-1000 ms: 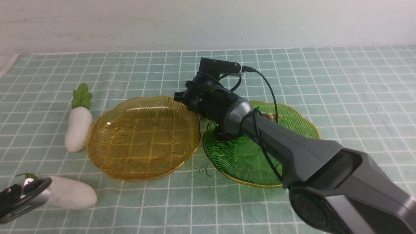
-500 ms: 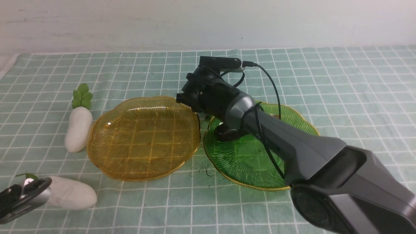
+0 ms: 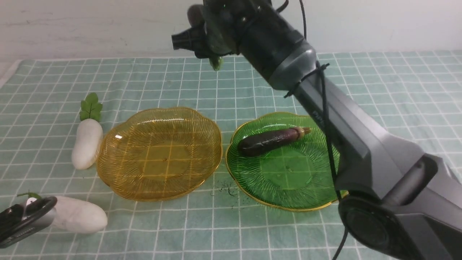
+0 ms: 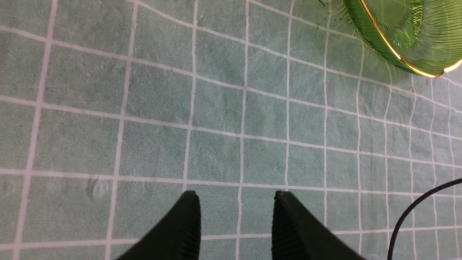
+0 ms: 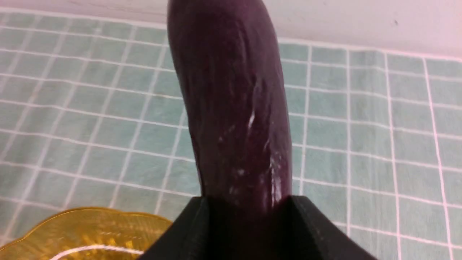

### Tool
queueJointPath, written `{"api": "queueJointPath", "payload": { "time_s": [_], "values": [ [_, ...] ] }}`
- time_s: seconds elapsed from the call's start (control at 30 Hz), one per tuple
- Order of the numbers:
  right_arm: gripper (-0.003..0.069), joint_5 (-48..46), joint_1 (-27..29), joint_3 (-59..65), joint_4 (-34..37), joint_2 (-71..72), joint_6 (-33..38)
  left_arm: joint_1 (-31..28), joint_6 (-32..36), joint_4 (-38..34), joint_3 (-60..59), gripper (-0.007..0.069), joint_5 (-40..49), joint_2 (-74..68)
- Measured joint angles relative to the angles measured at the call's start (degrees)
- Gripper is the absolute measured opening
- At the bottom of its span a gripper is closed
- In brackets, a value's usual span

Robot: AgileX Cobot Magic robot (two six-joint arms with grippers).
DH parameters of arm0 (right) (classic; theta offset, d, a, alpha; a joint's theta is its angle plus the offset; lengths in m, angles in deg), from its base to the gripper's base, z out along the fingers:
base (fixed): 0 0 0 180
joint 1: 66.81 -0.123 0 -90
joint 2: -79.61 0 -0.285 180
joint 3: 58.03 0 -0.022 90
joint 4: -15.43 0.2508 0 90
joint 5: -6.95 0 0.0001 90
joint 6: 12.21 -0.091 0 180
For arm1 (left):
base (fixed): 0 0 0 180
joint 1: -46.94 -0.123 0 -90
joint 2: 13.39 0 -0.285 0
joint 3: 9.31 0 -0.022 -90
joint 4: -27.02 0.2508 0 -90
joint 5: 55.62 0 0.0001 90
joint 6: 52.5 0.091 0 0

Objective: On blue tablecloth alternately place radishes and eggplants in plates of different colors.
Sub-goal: 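Put the eggplants into the green plate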

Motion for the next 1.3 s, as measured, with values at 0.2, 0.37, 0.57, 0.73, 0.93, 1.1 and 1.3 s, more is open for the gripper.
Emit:
{"api": "queueJointPath", "payload": {
  "time_s": [0.2, 0.37, 0.57, 0.73, 0.93, 1.1, 1.3],
  "values": [
    [0.0263, -1.03, -0.39, 0.6, 10.79, 4.83, 10.71, 0.0, 0.0, 0.0, 0.0, 0.0258, -0.81, 0.0],
    [0.0263, -0.92, -0.39, 15.17, 12.79, 13.85, 11.81, 0.0, 0.0, 0.0, 0.0, 0.0258, -0.81, 0.0],
    [0.0261, -0.78, -0.39, 38.01, 11.5, 26.78, 12.0, 0.0, 0.0, 0.0, 0.0, 0.0258, -0.81, 0.0],
    [0.0262, -0.28, -0.33, 62.33, 3.35, 43.72, 6.57, 0.0, 0.0, 0.0, 0.0, 0.0258, -0.62, 0.0],
    [0.0262, 3.43, 4.46, 90.45, -5.44, 53.18, -9.74, 0.0, 0.0, 0.0, 0.0, 0.0258, -1.34, 0.0],
    [0.0262, 16.18, 7.4, 97.25, -4.13, 50.28, -11.26, 0.0, 0.0, 0.0, 0.0, 0.0258, -2.22, 0.0],
    [0.0262, 24.02, 7.87, 97.58, -3.98, 45.22, -10.7, 0.0, 0.0, 0.0, 0.0, 0.0258, -2.26, 0.0]
  ]
}}
